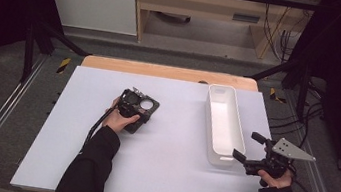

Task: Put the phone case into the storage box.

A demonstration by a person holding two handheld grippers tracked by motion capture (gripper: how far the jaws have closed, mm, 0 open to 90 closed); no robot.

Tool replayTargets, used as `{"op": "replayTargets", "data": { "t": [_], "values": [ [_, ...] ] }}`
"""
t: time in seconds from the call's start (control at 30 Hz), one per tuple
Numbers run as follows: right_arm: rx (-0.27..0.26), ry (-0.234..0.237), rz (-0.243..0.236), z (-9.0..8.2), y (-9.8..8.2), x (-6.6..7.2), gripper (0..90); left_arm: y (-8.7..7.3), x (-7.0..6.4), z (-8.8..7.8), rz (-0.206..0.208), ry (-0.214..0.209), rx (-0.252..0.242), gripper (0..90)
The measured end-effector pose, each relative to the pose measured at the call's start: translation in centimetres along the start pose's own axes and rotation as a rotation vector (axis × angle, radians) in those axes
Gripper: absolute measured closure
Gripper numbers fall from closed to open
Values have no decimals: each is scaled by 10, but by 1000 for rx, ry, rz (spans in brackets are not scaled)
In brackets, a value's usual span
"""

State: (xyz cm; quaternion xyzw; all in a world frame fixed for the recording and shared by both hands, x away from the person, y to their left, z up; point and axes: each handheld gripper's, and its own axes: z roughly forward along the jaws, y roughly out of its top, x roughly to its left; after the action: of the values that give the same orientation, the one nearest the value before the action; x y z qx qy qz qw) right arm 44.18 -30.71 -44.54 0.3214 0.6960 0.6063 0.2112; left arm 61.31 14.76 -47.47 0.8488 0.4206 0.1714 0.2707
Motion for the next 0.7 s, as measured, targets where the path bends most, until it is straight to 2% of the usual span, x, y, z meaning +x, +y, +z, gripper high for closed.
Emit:
{"op": "replayTargets", "data": {
  "t": [0.3,0.7],
  "values": [
    [-1,2,0,0,0,0,4,0,-1,-1,1,16,-8,112],
    [-3,4,1,0,0,0,4,3,1,-16,-10,0,-43,116]
  ]
}}
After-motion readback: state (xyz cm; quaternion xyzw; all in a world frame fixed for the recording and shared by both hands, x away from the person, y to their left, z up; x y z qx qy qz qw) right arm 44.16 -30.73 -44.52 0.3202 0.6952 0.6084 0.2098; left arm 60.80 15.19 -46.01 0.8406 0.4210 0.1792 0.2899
